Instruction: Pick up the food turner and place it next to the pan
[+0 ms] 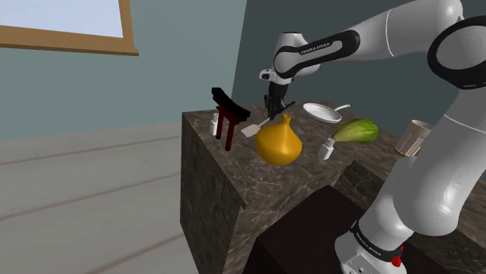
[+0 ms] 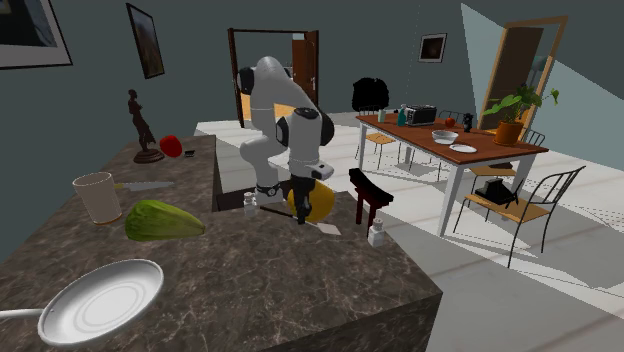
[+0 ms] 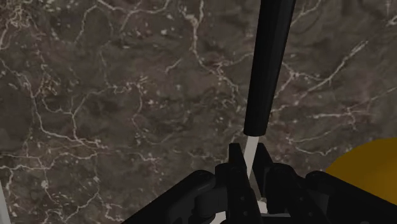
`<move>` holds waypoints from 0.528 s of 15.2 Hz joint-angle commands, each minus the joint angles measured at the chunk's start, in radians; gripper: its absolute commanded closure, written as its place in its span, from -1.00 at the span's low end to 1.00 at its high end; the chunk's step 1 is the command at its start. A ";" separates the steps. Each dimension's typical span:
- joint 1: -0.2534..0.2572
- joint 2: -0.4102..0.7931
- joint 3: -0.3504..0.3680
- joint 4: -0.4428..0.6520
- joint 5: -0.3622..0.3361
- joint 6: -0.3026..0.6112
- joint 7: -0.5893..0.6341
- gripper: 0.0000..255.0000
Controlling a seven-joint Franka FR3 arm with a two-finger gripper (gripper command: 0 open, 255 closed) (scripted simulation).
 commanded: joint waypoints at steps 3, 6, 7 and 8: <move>0.001 -0.019 0.001 0.034 -0.006 -0.052 0.001 1.00; 0.002 -0.031 0.002 0.062 -0.009 -0.092 0.002 1.00; 0.002 -0.034 0.002 0.072 -0.010 -0.105 0.002 1.00; 0.003 -0.037 0.002 0.082 -0.010 -0.118 0.002 1.00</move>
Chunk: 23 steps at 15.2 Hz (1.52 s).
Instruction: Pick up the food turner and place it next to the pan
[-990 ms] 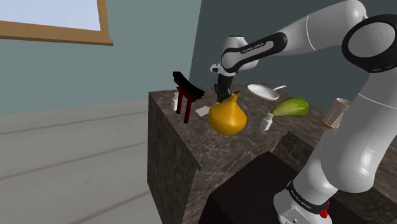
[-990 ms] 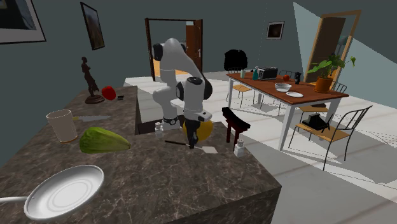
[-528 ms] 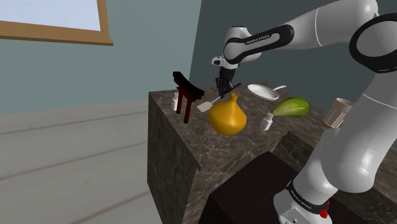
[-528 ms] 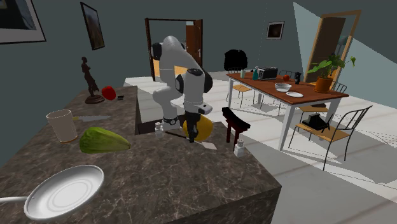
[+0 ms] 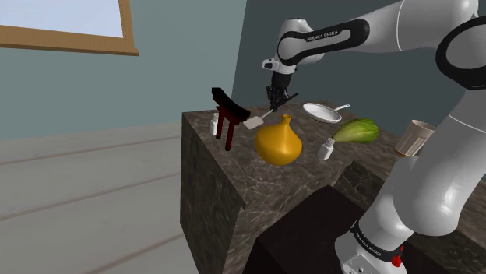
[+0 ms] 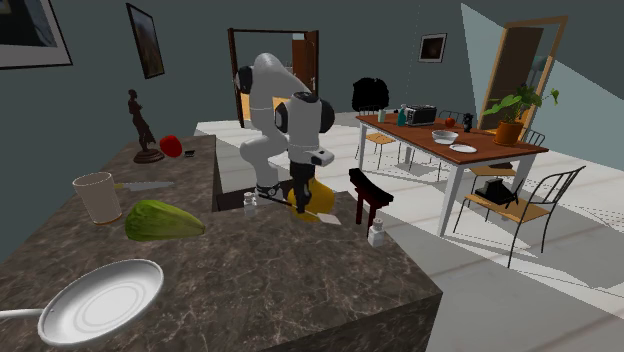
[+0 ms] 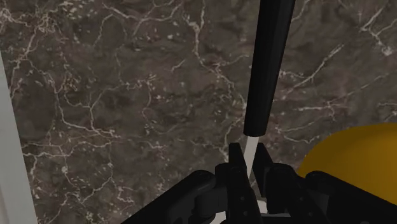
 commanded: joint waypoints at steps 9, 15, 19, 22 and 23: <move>-0.080 -0.150 -0.081 -0.136 -0.070 0.007 -0.127 1.00; -0.147 -0.228 -0.154 -0.202 -0.122 0.015 -0.239 1.00; -0.191 -0.262 -0.209 -0.224 -0.152 0.018 -0.321 1.00; -0.222 -0.276 -0.255 -0.228 -0.170 0.020 -0.389 1.00; -0.232 -0.279 -0.271 -0.228 -0.176 0.021 -0.412 1.00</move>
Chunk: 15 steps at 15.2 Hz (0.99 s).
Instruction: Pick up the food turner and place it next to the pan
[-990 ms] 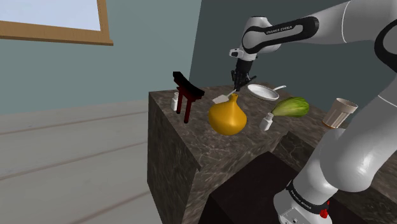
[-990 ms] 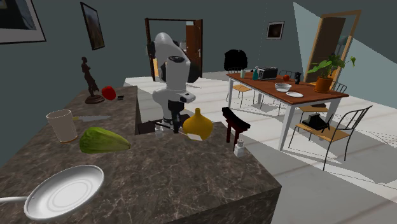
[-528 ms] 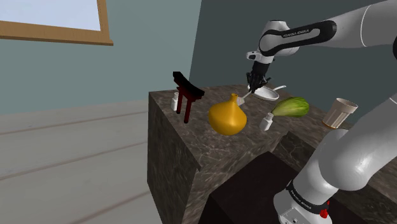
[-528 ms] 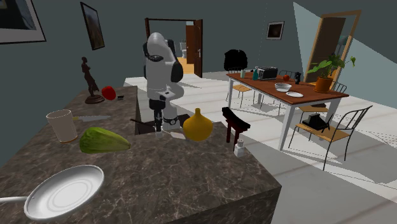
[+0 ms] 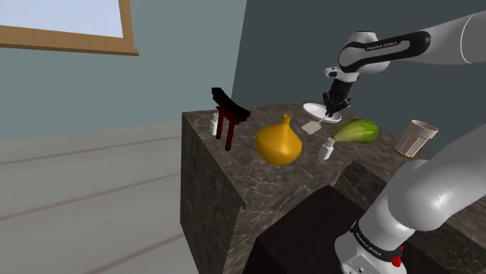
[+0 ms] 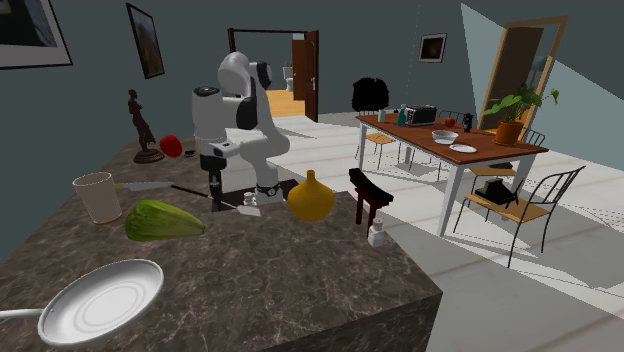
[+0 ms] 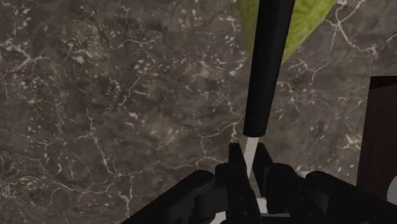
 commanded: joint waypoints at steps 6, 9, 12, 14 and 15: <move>-0.060 0.015 -0.124 0.030 -0.017 0.013 -0.180 1.00; -0.080 0.038 -0.183 0.058 -0.009 0.018 -0.264 1.00; -0.093 0.076 -0.248 0.096 0.012 0.024 -0.356 1.00; -0.101 0.111 -0.294 0.126 0.038 0.029 -0.423 1.00; -0.104 0.132 -0.318 0.143 0.054 0.031 -0.459 1.00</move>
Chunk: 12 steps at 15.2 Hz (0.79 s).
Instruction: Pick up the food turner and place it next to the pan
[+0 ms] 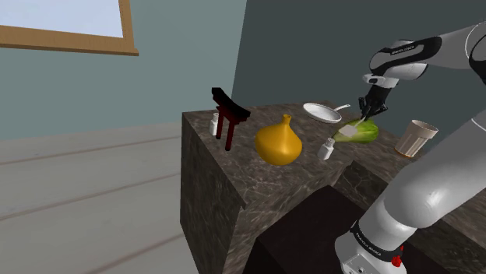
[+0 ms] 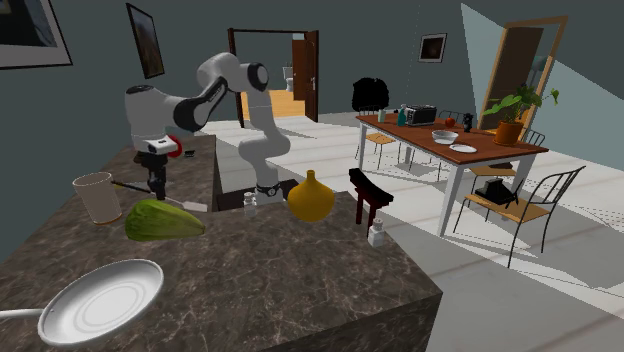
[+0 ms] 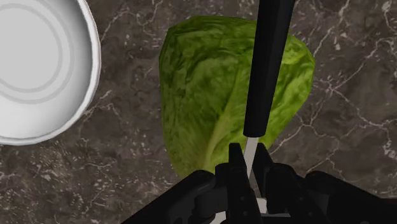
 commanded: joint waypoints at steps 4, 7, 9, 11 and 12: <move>-0.022 0.136 -0.125 0.087 0.120 0.018 -0.203 1.00; -0.068 0.259 -0.178 0.161 0.245 0.010 -0.351 1.00; -0.130 0.349 -0.187 0.218 0.336 -0.005 -0.450 1.00; -0.220 0.445 -0.175 0.291 0.429 -0.032 -0.549 1.00; -0.228 0.446 -0.165 0.281 0.430 -0.019 -0.549 1.00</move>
